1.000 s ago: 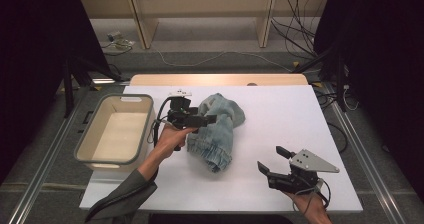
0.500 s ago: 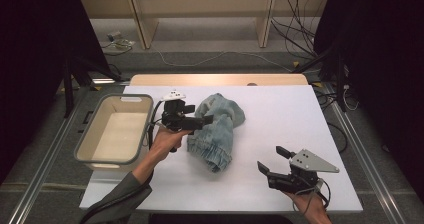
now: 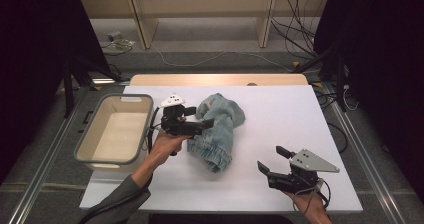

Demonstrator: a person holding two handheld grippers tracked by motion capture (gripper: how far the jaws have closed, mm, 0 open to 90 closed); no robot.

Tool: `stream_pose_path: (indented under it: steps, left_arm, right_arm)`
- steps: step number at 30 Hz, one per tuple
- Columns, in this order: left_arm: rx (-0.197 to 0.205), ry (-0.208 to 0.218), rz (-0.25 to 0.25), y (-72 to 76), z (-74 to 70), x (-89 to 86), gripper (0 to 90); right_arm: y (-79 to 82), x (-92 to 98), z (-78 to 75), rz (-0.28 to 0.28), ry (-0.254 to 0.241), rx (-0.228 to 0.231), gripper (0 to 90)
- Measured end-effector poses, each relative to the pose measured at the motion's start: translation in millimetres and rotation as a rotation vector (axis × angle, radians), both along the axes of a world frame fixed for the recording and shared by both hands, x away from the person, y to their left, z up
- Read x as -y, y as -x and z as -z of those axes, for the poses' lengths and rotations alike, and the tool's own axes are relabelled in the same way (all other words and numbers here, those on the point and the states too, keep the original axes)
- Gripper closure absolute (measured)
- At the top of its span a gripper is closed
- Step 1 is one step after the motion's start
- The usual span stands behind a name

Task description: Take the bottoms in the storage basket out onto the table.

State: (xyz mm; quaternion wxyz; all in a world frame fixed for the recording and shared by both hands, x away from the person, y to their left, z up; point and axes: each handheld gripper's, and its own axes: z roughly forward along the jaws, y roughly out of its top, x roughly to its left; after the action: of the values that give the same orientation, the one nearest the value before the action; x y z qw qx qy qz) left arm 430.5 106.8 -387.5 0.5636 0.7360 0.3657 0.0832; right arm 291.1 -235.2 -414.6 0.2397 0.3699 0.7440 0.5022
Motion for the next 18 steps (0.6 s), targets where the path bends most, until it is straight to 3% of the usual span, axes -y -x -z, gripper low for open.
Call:
stream_pose_path:
  steps: [10,18]
  left_arm:
    - [0.035,0.009,-0.009,10.4,-2.5,1.1,8.7]
    - [0.056,0.012,0.019,22.7,-1.9,1.6,8.9]
  right_arm:
    - [0.3,0.7,-0.3,0.000,-0.002,0.001,23.3]
    - [0.7,0.3,-0.3,0.000,-0.003,0.000,23.2]
